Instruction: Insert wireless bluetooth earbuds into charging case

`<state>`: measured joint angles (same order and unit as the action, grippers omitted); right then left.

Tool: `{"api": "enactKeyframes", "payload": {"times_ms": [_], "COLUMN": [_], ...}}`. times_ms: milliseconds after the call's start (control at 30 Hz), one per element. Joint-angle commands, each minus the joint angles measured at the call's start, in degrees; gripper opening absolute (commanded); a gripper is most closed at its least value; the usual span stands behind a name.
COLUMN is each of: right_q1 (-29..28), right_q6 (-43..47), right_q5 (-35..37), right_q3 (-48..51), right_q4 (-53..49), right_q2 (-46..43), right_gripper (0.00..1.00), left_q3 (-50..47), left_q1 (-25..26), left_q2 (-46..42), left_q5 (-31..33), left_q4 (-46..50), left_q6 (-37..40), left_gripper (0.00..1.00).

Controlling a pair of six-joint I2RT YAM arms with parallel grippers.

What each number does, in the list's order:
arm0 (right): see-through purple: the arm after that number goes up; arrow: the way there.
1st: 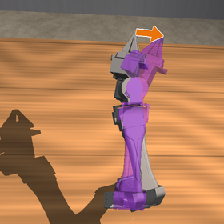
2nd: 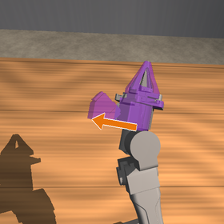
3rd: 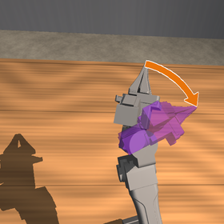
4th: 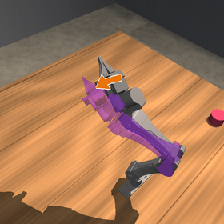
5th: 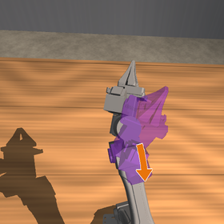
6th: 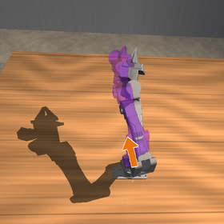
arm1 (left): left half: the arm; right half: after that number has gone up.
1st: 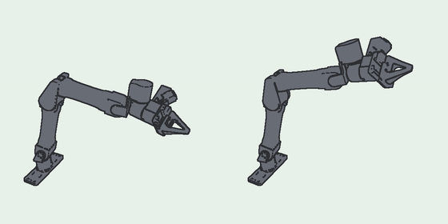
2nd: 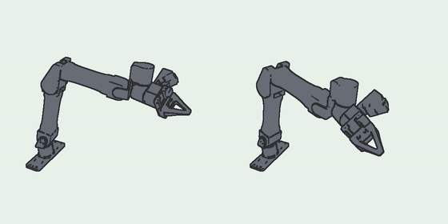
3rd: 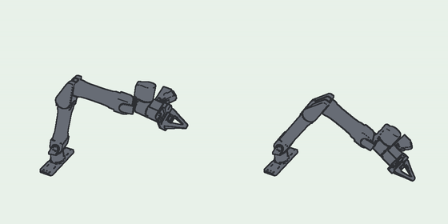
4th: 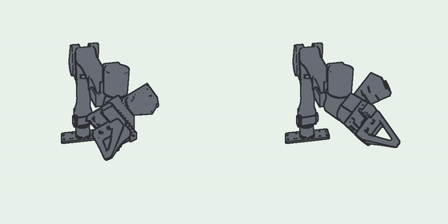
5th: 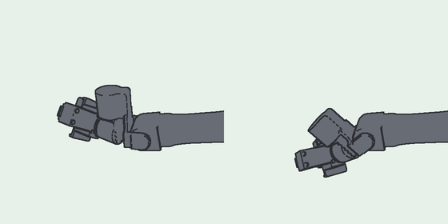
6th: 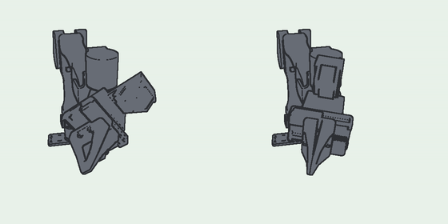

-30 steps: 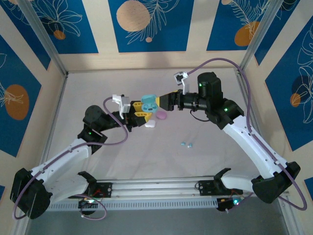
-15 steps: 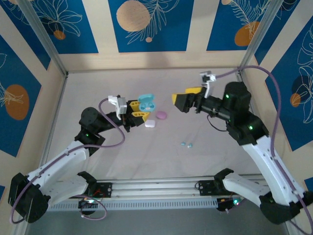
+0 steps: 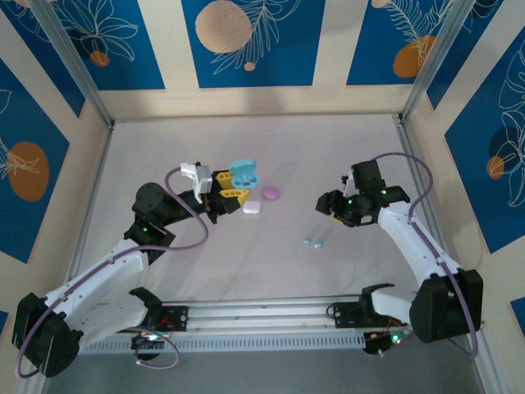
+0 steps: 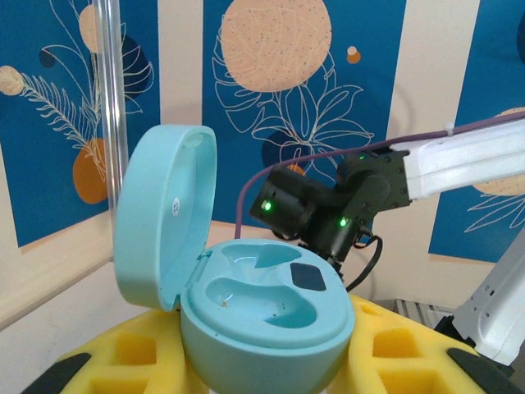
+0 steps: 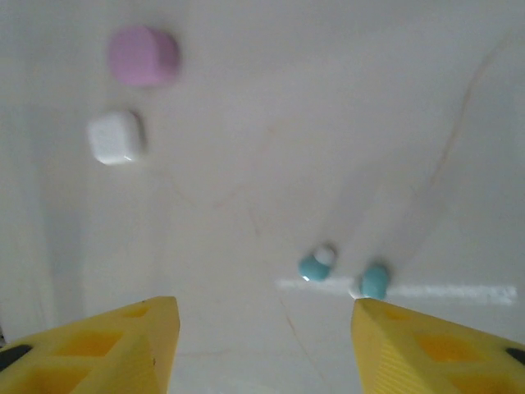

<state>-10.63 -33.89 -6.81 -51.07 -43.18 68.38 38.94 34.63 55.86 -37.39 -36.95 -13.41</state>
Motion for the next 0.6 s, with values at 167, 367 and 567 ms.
{"api": "enactKeyframes", "payload": {"times_ms": [167,367,567], "right_q1": [-3.9,-5.7,-8.5], "right_q6": [-5.5,-5.7,-4.2], "right_q5": [2.6,3.3,5.2], "right_q3": [5.5,7.1,4.5], "right_q4": [0.3,2.7,3.2], "right_q2": [6.3,10.5,11.9], "right_gripper": [0.51,0.49,0.44], "left_q3": [-0.4,-0.4,-0.4], "left_q1": [0.4,0.5,0.5], "left_q2": [-1.5,-1.5,-1.4], "left_q5": [1.0,1.0,1.2], "left_q4": [-0.3,0.0,0.2], "left_q6": [-0.5,-0.5,-0.5], "left_gripper": [0.29,0.29,0.3]}}
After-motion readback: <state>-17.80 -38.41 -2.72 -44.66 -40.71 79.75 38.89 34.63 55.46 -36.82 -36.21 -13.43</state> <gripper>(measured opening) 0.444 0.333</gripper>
